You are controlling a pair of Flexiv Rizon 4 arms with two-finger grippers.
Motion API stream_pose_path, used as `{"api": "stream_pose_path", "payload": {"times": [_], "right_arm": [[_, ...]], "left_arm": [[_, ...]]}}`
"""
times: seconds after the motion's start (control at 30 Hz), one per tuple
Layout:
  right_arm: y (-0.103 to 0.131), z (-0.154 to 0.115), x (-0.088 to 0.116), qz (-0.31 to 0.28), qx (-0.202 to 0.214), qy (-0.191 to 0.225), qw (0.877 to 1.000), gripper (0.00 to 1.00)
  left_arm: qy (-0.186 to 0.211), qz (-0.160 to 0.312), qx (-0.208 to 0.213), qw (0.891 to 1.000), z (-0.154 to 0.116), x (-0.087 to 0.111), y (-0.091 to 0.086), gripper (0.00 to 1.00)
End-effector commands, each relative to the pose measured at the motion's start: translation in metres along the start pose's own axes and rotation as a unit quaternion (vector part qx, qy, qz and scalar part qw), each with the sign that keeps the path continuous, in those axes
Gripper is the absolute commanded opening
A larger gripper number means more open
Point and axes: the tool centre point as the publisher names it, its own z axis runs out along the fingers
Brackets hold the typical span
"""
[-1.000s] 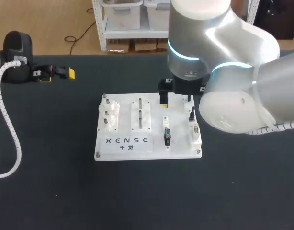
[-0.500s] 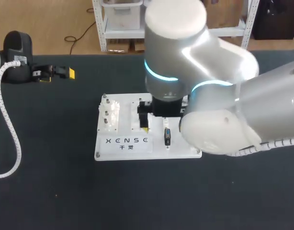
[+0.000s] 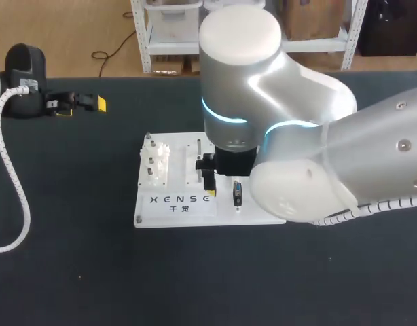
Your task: Insert the USB connector, Ethernet cable, and multi-pin plug into their matching sockets one by one.
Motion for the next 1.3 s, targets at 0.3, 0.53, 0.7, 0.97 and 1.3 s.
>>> {"api": "stream_pose_path", "payload": {"times": [0.3,0.53,0.7,0.97,1.3], "right_arm": [[-0.009,0.009,-0.005,-0.003,-0.007,0.007,1.0,0.42],[-0.015,0.013,-0.009,-0.002,-0.004,0.008,1.0,0.37],[-0.016,0.015,-0.01,-0.007,-0.006,0.01,1.0,0.31],[-0.015,0.015,-0.007,-0.019,-0.006,0.009,1.0,0.22],[-0.014,0.012,-0.003,-0.034,0.004,-0.012,0.999,0.0]], "left_arm": [[0.0,0.0,0.0,1.0,0.0,0.0,0.0,1.0],[0.0,0.0,0.0,1.0,0.0,0.0,0.0,1.0],[0.0,0.0,0.0,1.0,0.0,0.0,0.0,1.0],[0.0,0.0,0.0,1.0,0.0,0.0,0.0,1.0],[0.0,0.0,0.0,1.0,0.0,0.0,0.0,1.0]]}}
